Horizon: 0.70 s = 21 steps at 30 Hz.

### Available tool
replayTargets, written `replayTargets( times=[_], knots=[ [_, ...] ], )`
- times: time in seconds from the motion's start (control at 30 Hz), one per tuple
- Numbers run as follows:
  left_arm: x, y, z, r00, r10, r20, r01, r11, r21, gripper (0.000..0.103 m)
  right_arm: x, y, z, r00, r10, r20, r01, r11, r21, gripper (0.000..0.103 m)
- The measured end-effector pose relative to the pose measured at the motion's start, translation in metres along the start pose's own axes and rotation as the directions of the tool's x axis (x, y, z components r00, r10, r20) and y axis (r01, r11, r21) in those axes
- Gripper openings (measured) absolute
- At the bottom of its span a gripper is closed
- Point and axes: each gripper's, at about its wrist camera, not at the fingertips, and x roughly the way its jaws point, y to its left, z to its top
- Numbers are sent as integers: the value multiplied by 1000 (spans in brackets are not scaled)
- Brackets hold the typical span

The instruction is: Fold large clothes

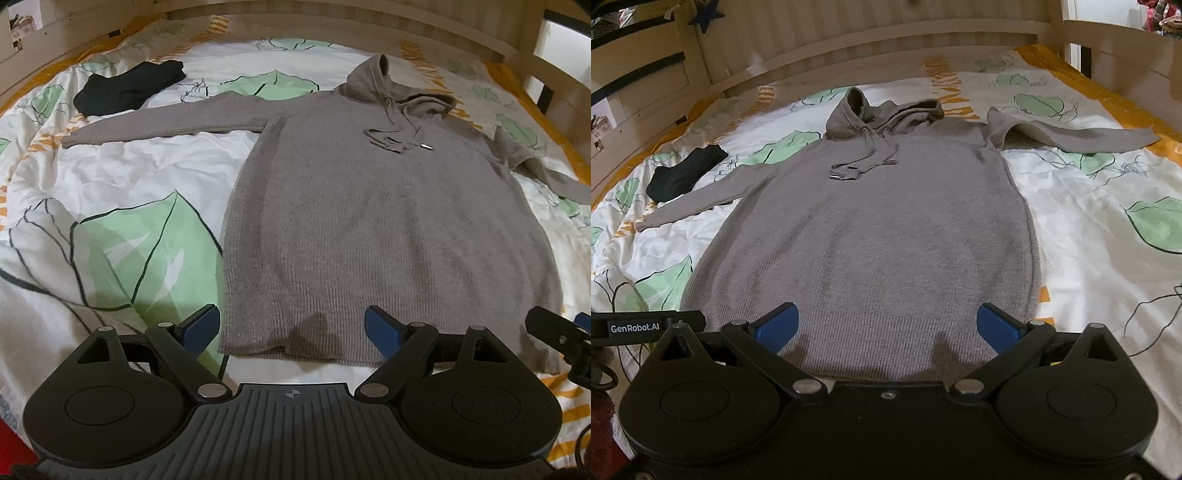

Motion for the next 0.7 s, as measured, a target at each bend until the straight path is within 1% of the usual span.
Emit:
replayTargets(
  times=[0.13, 0.33, 0.4, 0.57, 0.7],
  knots=[
    [8, 3, 9, 1000, -27, 7, 27, 1000, -5, 85, 8, -5, 5, 1000, 23, -15, -23, 999, 22, 102],
    [21, 5, 33, 990, -139, 37, 138, 990, 8, 85, 22, -21, 26, 998, 59, -27, -57, 997, 60, 102],
    [26, 3, 45, 986, -163, 37, 162, 987, 17, 85, 27, -30, 36, 997, 74, -30, -72, 994, 80, 102],
    [39, -5, 79, 981, -188, 52, 185, 982, 43, 86, 40, -58, 66, 995, 98, -33, -92, 986, 142, 102],
    [55, -11, 109, 980, -186, 66, 182, 981, 62, 86, 52, -87, 96, 997, 78, -29, -71, 979, 192, 102]
  ],
)
